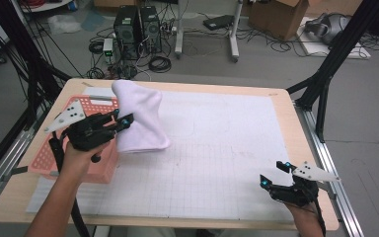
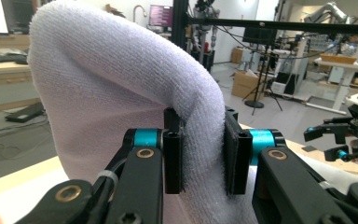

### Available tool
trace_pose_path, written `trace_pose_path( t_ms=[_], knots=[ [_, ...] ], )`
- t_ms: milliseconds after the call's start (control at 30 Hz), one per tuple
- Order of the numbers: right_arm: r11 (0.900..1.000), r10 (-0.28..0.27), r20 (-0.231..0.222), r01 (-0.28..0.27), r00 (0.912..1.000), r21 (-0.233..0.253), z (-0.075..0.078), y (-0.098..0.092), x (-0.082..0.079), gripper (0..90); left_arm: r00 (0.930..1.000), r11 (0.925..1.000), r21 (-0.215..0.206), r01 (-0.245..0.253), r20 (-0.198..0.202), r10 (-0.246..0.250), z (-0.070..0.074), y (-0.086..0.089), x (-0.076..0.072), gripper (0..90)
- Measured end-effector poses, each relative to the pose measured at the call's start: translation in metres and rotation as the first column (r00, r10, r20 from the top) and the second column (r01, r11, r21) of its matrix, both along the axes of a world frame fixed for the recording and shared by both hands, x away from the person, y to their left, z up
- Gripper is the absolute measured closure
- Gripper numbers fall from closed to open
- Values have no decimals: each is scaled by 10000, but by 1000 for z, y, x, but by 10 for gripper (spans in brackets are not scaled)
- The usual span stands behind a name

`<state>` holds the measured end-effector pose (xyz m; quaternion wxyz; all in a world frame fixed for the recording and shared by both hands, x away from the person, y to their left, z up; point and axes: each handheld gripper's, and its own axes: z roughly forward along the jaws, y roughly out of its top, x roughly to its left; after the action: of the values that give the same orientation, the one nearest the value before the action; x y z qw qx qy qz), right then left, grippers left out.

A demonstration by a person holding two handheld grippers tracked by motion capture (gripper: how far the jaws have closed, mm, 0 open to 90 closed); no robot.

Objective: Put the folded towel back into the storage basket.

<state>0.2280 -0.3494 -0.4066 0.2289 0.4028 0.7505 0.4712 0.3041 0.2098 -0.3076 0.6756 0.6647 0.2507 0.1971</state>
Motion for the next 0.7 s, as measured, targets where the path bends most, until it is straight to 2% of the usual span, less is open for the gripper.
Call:
trace_pose_path(
  t_ms=[233,700],
  knots=[
    [10000,23,18,-22,10000,-52,0,1,1,189,9991,9991,-33,-420,67,420,7,24,-4,735],
    [10000,-24,-47,24,10000,-53,0,4,4,189,9955,9951,-294,-939,98,943,19,64,-10,735]
  ],
)
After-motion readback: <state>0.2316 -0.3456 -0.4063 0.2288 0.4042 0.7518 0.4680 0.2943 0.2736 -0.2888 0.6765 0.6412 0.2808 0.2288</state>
